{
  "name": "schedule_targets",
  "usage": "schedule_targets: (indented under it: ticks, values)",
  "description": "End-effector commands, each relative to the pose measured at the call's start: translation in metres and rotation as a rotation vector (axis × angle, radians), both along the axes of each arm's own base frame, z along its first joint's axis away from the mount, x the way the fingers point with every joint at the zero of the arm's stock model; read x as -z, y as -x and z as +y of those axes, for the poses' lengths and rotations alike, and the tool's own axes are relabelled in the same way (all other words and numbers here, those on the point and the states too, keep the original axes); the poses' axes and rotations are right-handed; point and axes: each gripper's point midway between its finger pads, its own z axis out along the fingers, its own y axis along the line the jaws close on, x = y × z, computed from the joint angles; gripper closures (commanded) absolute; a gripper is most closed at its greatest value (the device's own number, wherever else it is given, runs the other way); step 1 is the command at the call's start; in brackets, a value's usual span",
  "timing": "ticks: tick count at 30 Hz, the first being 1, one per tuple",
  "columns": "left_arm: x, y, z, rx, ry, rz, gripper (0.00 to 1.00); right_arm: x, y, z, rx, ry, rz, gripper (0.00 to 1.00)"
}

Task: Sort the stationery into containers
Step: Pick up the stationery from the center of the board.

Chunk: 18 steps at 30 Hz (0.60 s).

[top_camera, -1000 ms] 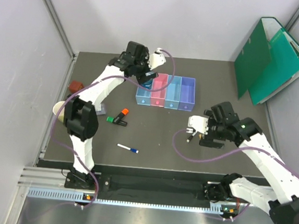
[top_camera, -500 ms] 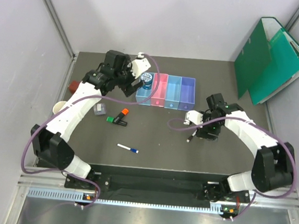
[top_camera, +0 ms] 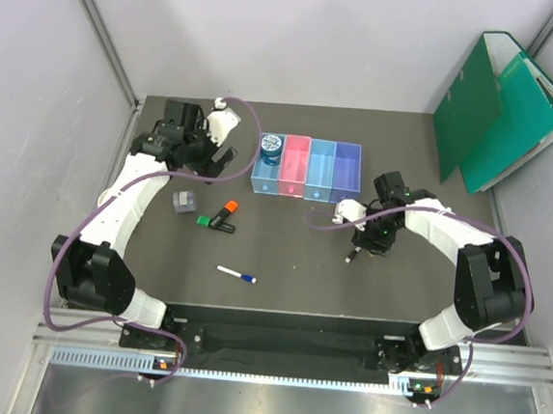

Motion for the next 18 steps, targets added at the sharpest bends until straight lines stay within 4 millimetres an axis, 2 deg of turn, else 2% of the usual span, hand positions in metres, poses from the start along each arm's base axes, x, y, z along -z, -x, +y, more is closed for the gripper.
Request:
schedule_targets:
  ticks: [1,5,9,18]
  values:
    - [-0.002,0.010,-0.013,0.066,0.050,0.003,0.01,0.013,-0.004,0.010,0.009,-0.045,0.008,0.37]
    - [0.006,0.023,-0.019,0.107,0.065,0.061,0.01,0.021,0.002,0.012,0.004,-0.044,0.034,0.36]
    - [0.007,0.026,-0.019,0.123,0.062,0.065,0.01,0.027,0.006,0.009,0.006,-0.030,0.028,0.36]
    - [0.013,0.028,-0.018,0.122,0.056,0.082,0.01,0.044,0.012,0.005,0.028,-0.014,0.057,0.51]
